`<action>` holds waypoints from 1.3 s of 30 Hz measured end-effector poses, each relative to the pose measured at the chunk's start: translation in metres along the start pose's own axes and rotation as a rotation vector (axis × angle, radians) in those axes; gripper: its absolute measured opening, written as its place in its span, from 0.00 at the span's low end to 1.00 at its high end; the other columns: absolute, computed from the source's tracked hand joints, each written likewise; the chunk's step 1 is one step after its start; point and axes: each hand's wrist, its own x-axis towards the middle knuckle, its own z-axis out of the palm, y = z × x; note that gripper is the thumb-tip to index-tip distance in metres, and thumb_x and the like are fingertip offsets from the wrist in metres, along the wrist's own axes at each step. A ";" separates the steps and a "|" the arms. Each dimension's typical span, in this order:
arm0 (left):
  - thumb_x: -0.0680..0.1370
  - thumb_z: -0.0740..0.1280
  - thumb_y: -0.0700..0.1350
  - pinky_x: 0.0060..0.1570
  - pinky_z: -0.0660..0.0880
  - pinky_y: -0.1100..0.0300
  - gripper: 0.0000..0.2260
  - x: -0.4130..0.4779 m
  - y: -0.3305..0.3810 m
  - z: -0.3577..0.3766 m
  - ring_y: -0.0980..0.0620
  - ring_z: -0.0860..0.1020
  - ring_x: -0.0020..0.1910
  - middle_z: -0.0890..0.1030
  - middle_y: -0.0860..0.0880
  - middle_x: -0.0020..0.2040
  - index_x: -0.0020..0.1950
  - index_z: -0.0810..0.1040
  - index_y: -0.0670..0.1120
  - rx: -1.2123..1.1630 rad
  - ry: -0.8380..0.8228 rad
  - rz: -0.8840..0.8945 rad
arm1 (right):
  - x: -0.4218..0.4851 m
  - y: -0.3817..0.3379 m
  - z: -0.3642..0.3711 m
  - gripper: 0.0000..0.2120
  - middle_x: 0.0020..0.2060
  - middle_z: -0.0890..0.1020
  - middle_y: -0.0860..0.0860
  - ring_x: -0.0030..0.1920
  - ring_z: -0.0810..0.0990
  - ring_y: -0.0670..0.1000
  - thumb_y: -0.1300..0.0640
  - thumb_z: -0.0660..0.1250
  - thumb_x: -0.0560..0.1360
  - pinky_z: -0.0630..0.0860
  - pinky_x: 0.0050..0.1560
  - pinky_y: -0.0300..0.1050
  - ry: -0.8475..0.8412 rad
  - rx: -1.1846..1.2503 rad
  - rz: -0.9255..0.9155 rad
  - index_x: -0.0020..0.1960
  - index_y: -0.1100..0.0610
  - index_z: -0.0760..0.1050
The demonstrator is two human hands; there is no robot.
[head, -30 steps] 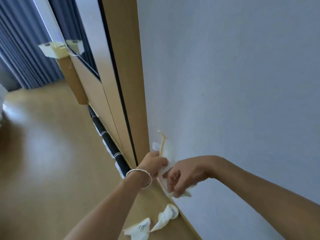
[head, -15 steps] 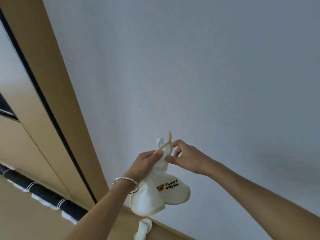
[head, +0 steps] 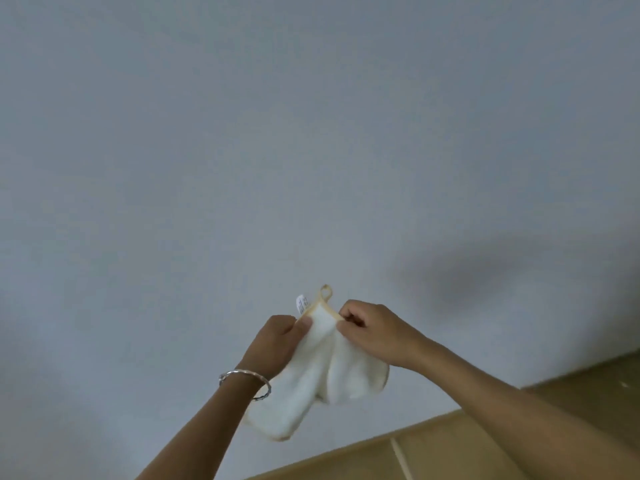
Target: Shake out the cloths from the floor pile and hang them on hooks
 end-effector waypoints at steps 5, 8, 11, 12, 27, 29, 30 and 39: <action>0.79 0.61 0.54 0.37 0.65 0.58 0.18 0.034 0.051 0.085 0.52 0.70 0.33 0.74 0.50 0.33 0.39 0.74 0.41 0.044 -0.127 0.052 | -0.047 0.066 -0.049 0.08 0.33 0.74 0.43 0.33 0.71 0.44 0.49 0.59 0.76 0.67 0.36 0.42 0.130 0.004 0.113 0.39 0.49 0.70; 0.77 0.65 0.49 0.38 0.71 0.58 0.06 0.047 0.090 0.149 0.51 0.77 0.36 0.80 0.50 0.36 0.47 0.76 0.47 0.017 -0.128 0.116 | -0.080 0.113 -0.087 0.09 0.32 0.74 0.43 0.32 0.69 0.44 0.50 0.60 0.77 0.67 0.35 0.42 0.222 0.019 0.173 0.38 0.49 0.69; 0.75 0.67 0.48 0.42 0.76 0.57 0.14 0.054 0.130 0.219 0.52 0.81 0.42 0.83 0.50 0.42 0.59 0.71 0.56 -0.056 -0.178 0.132 | -0.116 0.167 -0.130 0.08 0.34 0.77 0.46 0.32 0.71 0.45 0.50 0.60 0.77 0.69 0.35 0.44 0.301 0.028 0.238 0.40 0.49 0.71; 0.75 0.67 0.48 0.44 0.77 0.55 0.15 0.055 0.145 0.243 0.52 0.81 0.44 0.83 0.50 0.44 0.60 0.71 0.57 -0.060 -0.208 0.143 | -0.128 0.186 -0.146 0.07 0.36 0.79 0.47 0.33 0.72 0.45 0.49 0.60 0.77 0.70 0.36 0.45 0.330 0.034 0.260 0.41 0.49 0.72; 0.75 0.68 0.41 0.36 0.68 0.66 0.07 0.080 0.319 0.558 0.58 0.73 0.34 0.75 0.55 0.37 0.42 0.72 0.49 -0.064 -0.336 0.275 | -0.298 0.417 -0.315 0.08 0.30 0.75 0.43 0.30 0.71 0.43 0.51 0.62 0.76 0.70 0.35 0.42 0.612 0.107 0.488 0.39 0.51 0.73; 0.75 0.68 0.42 0.41 0.73 0.67 0.08 0.087 0.334 0.588 0.58 0.77 0.40 0.78 0.53 0.42 0.51 0.74 0.52 -0.095 -0.390 0.277 | -0.309 0.438 -0.325 0.09 0.30 0.76 0.43 0.30 0.71 0.41 0.51 0.61 0.77 0.69 0.34 0.39 0.628 0.115 0.529 0.39 0.47 0.72; 0.76 0.68 0.42 0.43 0.74 0.66 0.09 0.092 0.341 0.604 0.58 0.78 0.42 0.79 0.53 0.43 0.53 0.74 0.53 -0.098 -0.422 0.288 | -0.315 0.447 -0.329 0.10 0.30 0.75 0.43 0.30 0.71 0.40 0.52 0.61 0.78 0.68 0.33 0.38 0.636 0.118 0.551 0.38 0.46 0.72; 0.74 0.68 0.47 0.41 0.80 0.49 0.04 0.152 0.418 0.771 0.49 0.81 0.37 0.82 0.50 0.38 0.40 0.76 0.53 -0.107 -0.748 0.367 | -0.354 0.553 -0.419 0.10 0.39 0.82 0.51 0.39 0.81 0.50 0.47 0.60 0.78 0.80 0.43 0.52 0.775 0.120 0.782 0.48 0.51 0.77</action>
